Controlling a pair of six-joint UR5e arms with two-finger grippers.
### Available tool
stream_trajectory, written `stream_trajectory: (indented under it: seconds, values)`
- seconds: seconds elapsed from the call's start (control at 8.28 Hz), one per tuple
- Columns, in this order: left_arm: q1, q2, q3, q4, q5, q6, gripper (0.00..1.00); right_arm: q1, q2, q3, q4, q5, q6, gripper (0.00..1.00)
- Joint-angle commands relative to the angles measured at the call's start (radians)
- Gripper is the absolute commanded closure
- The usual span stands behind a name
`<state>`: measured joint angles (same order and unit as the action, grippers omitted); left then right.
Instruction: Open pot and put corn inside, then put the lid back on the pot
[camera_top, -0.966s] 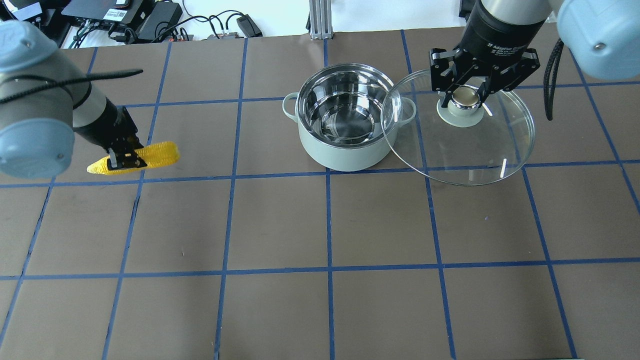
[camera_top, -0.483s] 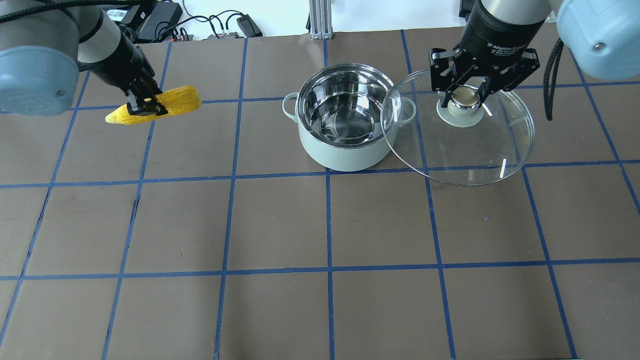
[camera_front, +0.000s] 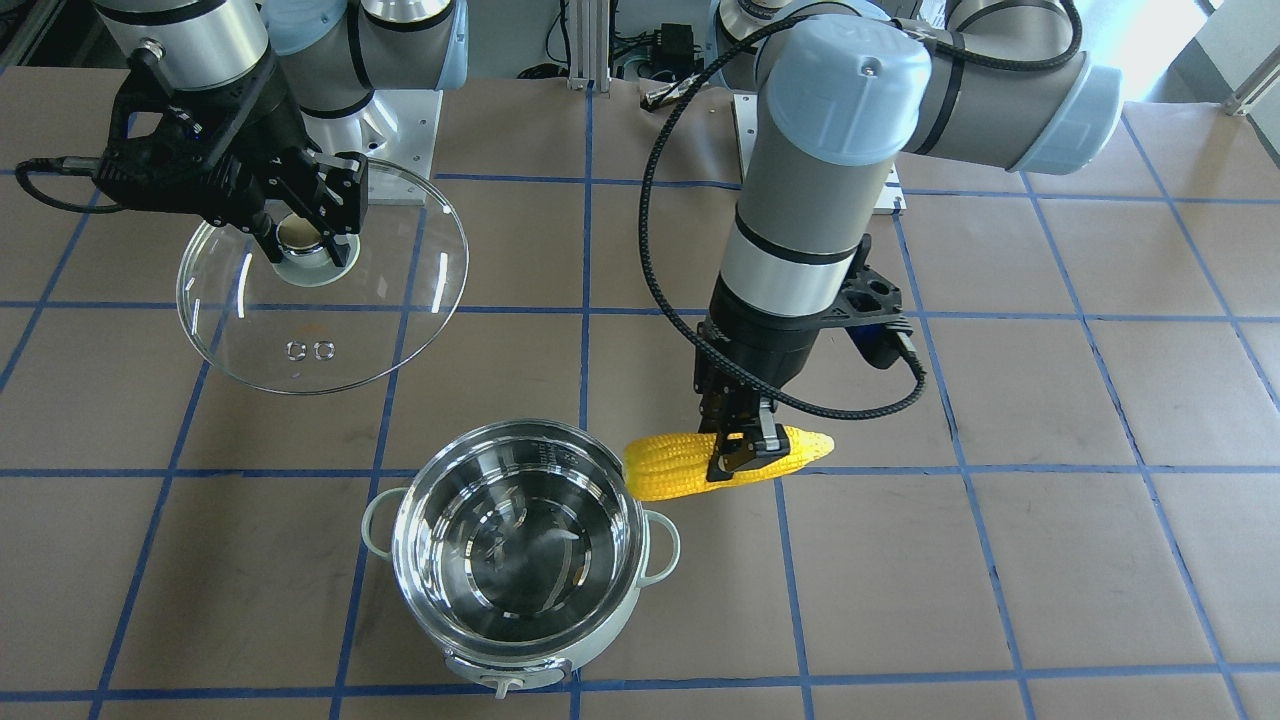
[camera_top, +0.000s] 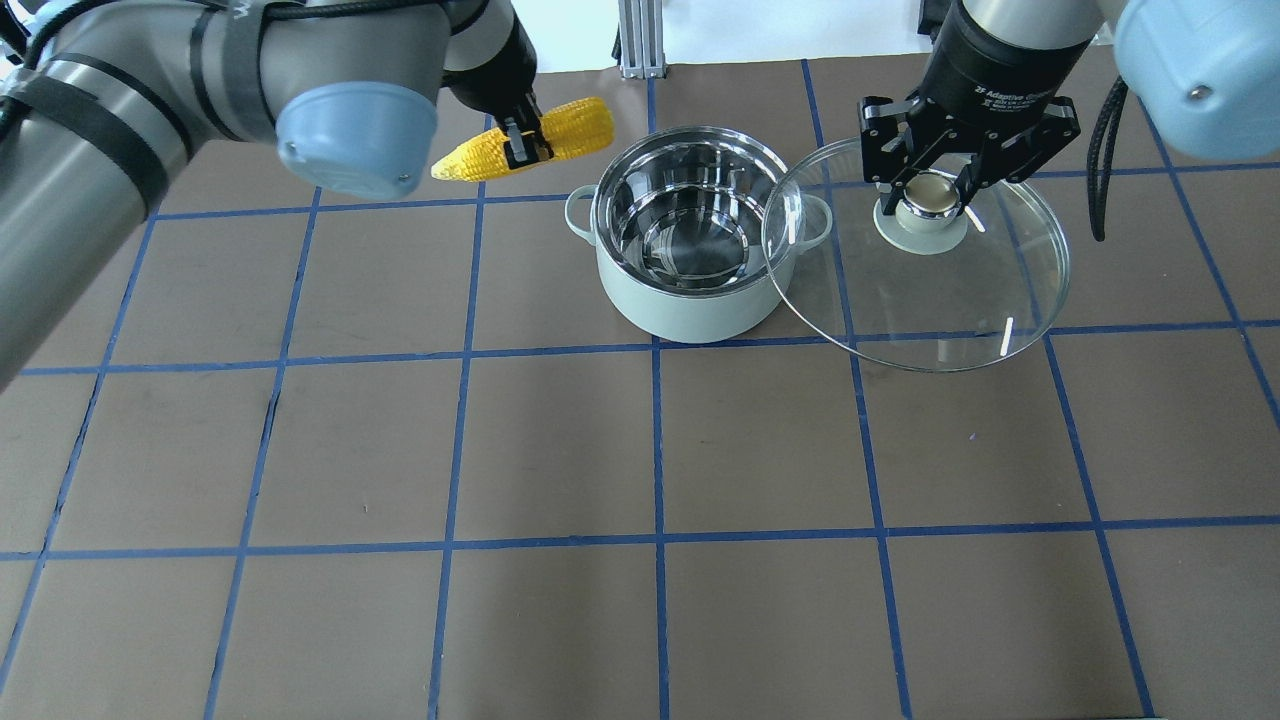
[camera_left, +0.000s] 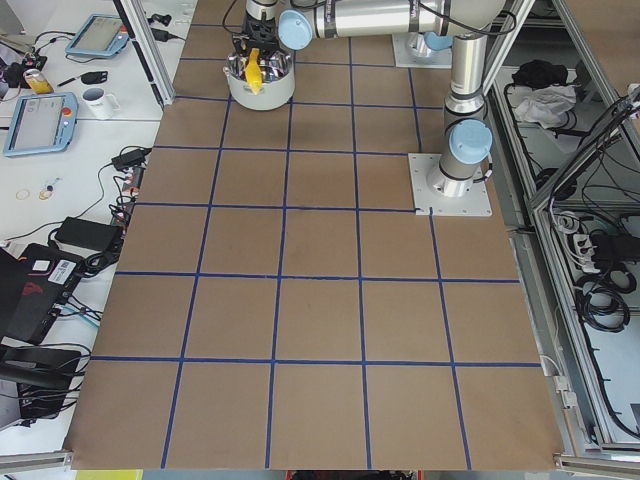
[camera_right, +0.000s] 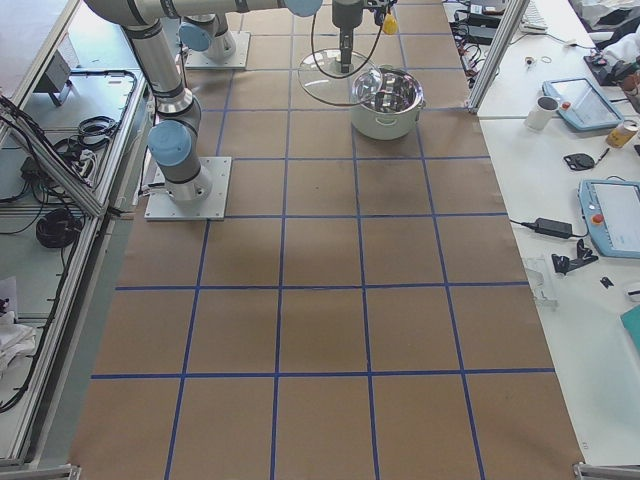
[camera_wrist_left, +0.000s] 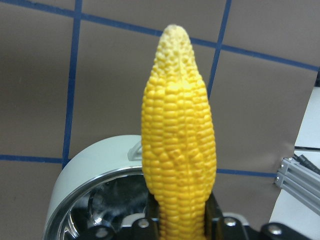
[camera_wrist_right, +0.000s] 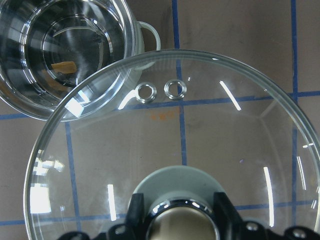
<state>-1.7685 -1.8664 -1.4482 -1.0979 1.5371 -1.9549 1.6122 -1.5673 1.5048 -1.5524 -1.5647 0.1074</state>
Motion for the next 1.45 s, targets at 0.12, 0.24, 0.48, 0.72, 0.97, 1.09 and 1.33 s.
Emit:
stream_trajectory:
  seconds: [0.12,0.24,0.48,0.72,0.97,1.09,1.33]
  values:
    - [-0.131,-0.144,0.088,0.065,0.002,-0.041,1.0,0.0,0.0,0.0,0.0,0.0,-0.002,0.59]
    - [-0.131,-0.192,0.168,0.05,0.002,-0.033,1.0,0.0,0.0,0.0,0.0,0.0,-0.002,0.59]
    - [-0.131,-0.302,0.285,0.026,0.043,-0.029,1.0,0.0,0.0,0.0,-0.001,0.0,-0.002,0.59]
    - [-0.143,-0.307,0.296,-0.032,0.031,-0.038,1.0,0.0,0.001,0.0,-0.001,0.0,-0.002,0.59]
    - [-0.169,-0.29,0.298,-0.1,-0.026,-0.047,1.0,0.0,0.0,0.0,-0.001,0.0,-0.006,0.6]
    - [-0.178,-0.289,0.298,-0.102,-0.031,-0.05,1.0,0.0,0.0,0.0,-0.001,-0.001,-0.008,0.6]
    - [-0.181,-0.301,0.296,-0.094,-0.032,-0.038,1.0,0.0,0.001,0.0,-0.005,-0.002,-0.009,0.6]
